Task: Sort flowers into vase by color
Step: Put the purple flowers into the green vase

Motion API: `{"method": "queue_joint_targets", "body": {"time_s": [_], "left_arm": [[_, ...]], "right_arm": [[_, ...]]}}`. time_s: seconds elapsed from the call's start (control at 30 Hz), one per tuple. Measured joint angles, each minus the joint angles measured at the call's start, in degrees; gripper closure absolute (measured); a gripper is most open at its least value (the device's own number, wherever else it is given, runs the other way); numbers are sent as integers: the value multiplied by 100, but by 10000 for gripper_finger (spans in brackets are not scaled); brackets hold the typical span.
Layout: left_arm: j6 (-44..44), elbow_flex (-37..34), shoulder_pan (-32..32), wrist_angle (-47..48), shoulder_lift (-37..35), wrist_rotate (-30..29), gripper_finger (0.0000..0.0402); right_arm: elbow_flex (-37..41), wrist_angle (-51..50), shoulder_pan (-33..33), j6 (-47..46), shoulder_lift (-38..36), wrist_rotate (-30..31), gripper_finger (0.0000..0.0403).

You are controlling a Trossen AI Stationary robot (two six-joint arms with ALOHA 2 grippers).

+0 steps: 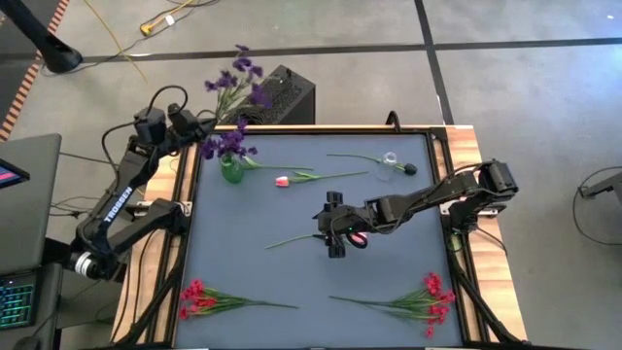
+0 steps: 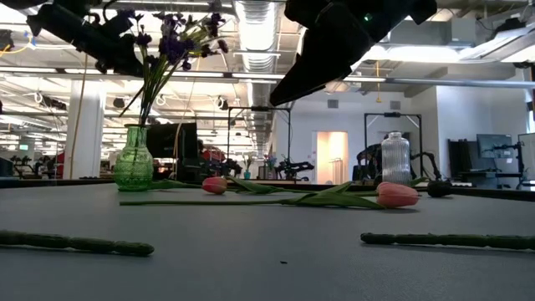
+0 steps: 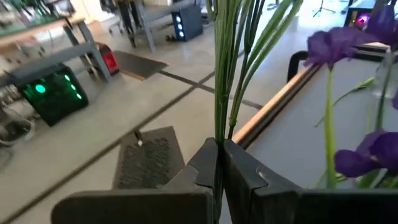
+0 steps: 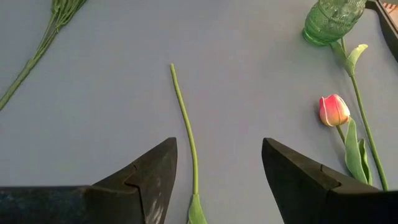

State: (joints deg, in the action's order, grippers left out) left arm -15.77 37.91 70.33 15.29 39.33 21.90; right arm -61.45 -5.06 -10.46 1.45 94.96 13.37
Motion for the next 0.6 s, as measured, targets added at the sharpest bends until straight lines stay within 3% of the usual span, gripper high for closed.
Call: {"method": "queue_joint_targets", "body": {"time_s": [0.37, 0.6], "left_arm": [[621, 0, -23, 442, -430, 249, 401], [953, 0, -21, 725, -1146, -96, 401]], "right_arm": [[0, -12, -21, -4, 0, -280, 143], [0, 2, -81, -7, 0, -313, 143]]}}
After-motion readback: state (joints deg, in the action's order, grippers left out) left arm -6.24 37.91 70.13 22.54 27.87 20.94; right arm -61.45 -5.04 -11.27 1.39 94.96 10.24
